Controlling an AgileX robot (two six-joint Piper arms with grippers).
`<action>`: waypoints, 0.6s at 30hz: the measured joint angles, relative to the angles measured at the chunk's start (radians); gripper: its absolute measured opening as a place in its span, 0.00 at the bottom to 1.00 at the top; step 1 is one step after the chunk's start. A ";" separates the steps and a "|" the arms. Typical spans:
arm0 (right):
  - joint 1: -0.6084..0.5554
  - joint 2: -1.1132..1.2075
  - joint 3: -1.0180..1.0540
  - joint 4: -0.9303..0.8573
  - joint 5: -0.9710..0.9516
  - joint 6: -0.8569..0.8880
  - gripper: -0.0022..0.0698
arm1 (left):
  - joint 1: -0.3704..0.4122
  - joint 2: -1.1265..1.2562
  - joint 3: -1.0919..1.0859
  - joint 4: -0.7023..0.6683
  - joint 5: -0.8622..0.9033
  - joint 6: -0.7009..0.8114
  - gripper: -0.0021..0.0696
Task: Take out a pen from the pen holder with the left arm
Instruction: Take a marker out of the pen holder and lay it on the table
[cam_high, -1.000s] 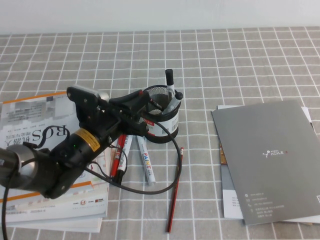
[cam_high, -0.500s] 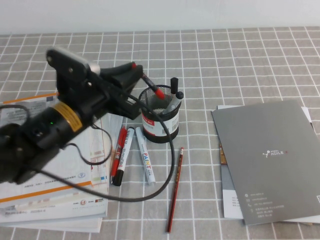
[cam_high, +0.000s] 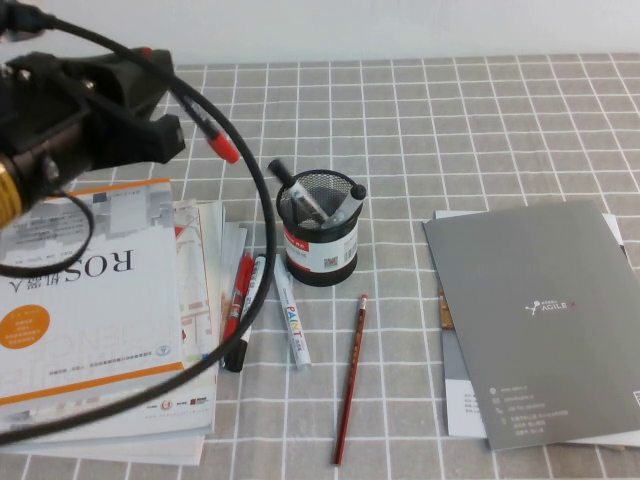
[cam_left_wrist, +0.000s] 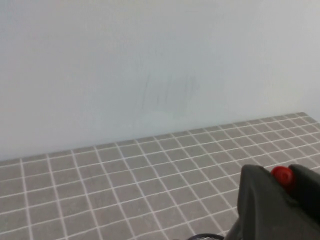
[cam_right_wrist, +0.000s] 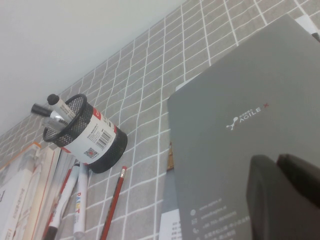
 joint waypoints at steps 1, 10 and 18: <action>0.000 0.000 0.000 0.000 0.000 0.000 0.01 | 0.000 -0.009 -0.002 0.083 -0.018 -0.095 0.09; 0.000 0.000 0.000 0.000 0.000 0.000 0.01 | -0.005 0.038 0.009 -0.068 -0.075 0.007 0.09; 0.000 0.000 0.000 0.000 0.000 0.000 0.01 | -0.088 0.061 -0.015 -1.022 0.462 1.166 0.09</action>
